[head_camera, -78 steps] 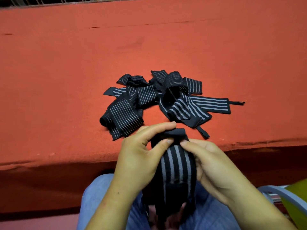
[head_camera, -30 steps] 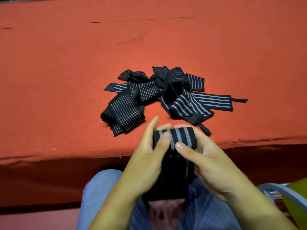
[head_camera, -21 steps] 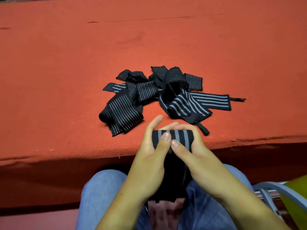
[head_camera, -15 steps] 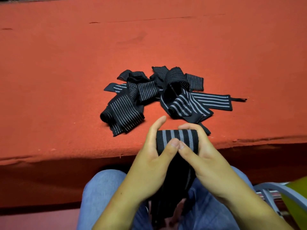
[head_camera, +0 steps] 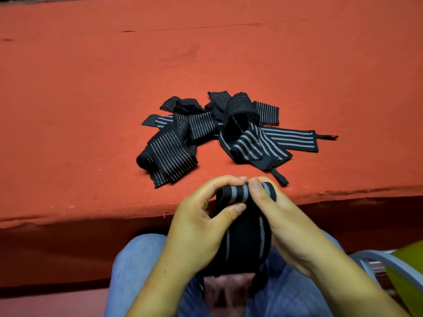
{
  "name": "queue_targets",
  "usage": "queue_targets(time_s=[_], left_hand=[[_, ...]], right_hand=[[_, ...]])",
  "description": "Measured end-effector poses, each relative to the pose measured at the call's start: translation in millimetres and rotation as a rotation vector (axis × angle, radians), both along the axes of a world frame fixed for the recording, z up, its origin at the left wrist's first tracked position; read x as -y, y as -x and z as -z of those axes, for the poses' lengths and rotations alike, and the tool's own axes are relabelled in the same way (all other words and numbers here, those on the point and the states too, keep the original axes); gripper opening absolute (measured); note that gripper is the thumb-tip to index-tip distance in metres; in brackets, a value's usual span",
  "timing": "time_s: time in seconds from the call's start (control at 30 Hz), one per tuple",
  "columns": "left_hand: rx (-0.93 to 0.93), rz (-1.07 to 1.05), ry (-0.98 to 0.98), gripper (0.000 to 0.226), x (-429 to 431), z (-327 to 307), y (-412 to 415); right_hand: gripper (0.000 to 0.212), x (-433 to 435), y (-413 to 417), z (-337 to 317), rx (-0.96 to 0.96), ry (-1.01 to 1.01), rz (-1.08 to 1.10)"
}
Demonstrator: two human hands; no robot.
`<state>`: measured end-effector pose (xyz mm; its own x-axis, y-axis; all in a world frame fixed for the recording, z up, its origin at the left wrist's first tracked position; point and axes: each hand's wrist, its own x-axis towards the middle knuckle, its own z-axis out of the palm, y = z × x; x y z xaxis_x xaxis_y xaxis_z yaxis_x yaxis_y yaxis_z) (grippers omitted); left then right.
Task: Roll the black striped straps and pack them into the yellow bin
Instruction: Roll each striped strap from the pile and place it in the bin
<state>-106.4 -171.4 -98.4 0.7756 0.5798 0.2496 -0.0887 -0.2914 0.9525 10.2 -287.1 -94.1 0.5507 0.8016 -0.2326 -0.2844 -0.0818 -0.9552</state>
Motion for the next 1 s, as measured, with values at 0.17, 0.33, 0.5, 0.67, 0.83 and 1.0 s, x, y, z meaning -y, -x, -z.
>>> queue_targets(time_s=[0.17, 0.33, 0.5, 0.67, 0.83, 1.0], left_hand=[[-0.003, -0.016, -0.043, 0.045, -1.4, 1.1, 2.4], [-0.080, 0.060, 0.040, 0.044, -5.2, 2.7, 5.6], [-0.177, 0.091, 0.270, 0.057, -5.8, -1.4, 5.4], [-0.129, 0.071, 0.305, 0.050, -5.2, -0.2, 2.3], [-0.035, -0.014, 0.251, 0.047, 2.8, 0.7, 1.3], [-0.048, -0.045, 0.008, 0.055, 7.4, 6.1, 2.3]], right_hand=[[0.039, 2.4, -3.6, -5.9, -0.094, -0.009, -0.075], [0.036, 5.6, -5.0, -4.9, -0.095, -0.046, -0.046], [0.034, 9.8, -4.3, -4.8, -0.014, -0.074, -0.110], [0.044, 13.8, -10.3, -1.6, 0.017, -0.073, -0.157], [0.047, 9.6, -5.1, 0.6, -0.099, -0.046, -0.169], [0.053, 4.4, 0.9, -1.8, -0.117, -0.037, -0.113]])
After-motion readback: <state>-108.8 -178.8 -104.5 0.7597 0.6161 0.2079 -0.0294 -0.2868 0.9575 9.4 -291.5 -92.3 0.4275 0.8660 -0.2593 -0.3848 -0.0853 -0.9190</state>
